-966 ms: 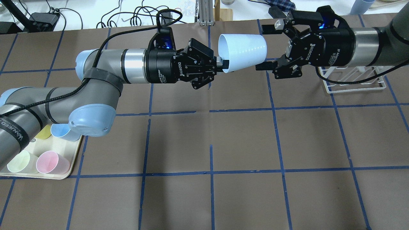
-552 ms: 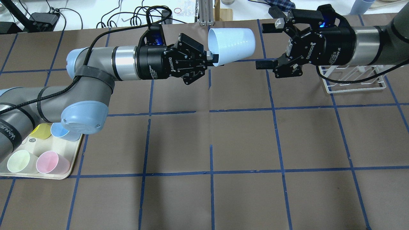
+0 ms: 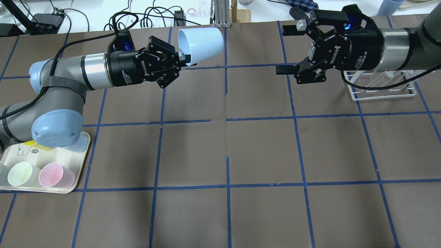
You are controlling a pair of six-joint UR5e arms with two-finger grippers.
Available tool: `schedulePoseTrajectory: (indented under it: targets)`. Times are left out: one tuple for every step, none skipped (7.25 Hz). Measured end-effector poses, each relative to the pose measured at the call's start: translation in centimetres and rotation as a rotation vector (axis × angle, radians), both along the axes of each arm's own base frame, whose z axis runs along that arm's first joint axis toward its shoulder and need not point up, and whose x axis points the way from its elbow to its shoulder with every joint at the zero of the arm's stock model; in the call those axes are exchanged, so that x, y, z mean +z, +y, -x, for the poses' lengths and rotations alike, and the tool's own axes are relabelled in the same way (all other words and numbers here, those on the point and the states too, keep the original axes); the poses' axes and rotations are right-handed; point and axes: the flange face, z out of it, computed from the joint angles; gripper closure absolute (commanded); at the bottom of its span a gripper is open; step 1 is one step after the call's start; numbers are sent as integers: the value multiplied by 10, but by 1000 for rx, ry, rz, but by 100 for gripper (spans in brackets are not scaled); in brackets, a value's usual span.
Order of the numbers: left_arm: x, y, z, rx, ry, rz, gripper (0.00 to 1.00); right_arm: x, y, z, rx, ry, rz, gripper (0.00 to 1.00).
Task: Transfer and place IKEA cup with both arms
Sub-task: 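Carry the cup with the left gripper toward the white tray while the right arm withdraws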
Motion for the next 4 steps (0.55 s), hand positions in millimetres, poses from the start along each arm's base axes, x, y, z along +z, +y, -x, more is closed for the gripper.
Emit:
schedulePoseTrajectory:
  targets:
    - [-1, -5, -14, 8, -139, -9, 100, 0, 0, 0, 2, 1, 4, 0]
    - [-3, -8, -25, 11, -275, -24, 100, 0, 0, 0, 6, 4, 11, 0]
    - [-6, -9, -37, 13, -395, -47, 100, -1, -2, 0, 12, 9, 24, 0]
    - [-10, -9, -51, 15, -522, -80, 100, -4, -5, 1, 32, 21, 51, 0]
